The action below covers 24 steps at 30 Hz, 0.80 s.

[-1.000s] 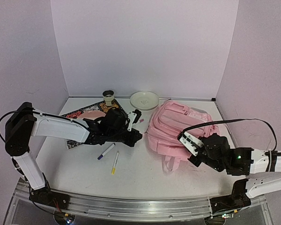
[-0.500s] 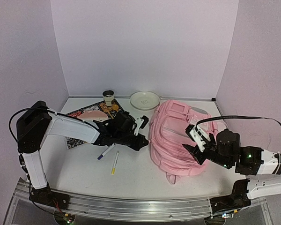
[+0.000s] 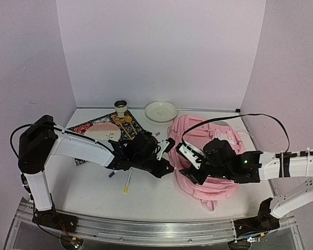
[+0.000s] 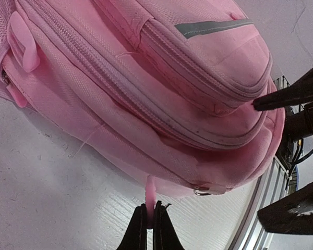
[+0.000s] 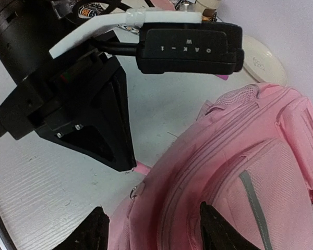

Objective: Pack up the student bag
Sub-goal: Hold the largest pocket of the student bag.

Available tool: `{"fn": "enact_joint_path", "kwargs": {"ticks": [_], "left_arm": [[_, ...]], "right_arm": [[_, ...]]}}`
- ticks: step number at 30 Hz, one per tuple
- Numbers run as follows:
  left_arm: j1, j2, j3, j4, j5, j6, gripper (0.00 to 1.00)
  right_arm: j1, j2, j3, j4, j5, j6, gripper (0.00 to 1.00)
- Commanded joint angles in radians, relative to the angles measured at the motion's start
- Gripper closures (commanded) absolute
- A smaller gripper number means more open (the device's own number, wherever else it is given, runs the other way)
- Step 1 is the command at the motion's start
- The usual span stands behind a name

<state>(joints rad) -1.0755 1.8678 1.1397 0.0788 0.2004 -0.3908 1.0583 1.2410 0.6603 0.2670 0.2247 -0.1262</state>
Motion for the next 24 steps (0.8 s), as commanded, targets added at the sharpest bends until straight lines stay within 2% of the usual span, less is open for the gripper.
{"fn": "enact_joint_path", "kwargs": {"ticks": [1,4,10,12,14,16,24], "left_arm": [[-0.002,-0.069,0.059,0.082,0.037,-0.01,1.0],[-0.001,-0.081,0.058,0.083,0.036,-0.005,1.0],[0.0,-0.108,0.047,0.081,0.004,0.008,1.0],[0.002,-0.112,0.045,0.079,-0.001,0.008,1.0],[0.005,-0.113,0.044,0.078,-0.014,0.014,1.0],[0.012,-0.112,0.036,0.073,-0.05,0.021,1.0],[0.09,-0.073,-0.002,0.048,-0.221,0.028,1.0]], "right_arm": [[0.037,0.055,0.052,-0.038,0.063,0.04,0.39],[0.048,0.096,0.053,-0.061,0.138,0.04,0.39],[0.052,0.124,0.069,-0.121,0.228,0.04,0.49],[0.051,0.124,0.071,-0.134,0.263,0.034,0.64],[0.052,0.112,0.066,-0.141,0.292,0.026,0.86],[0.051,0.081,0.056,-0.143,0.294,0.019,0.97],[0.051,-0.151,-0.028,-0.157,0.292,0.024,1.0]]}}
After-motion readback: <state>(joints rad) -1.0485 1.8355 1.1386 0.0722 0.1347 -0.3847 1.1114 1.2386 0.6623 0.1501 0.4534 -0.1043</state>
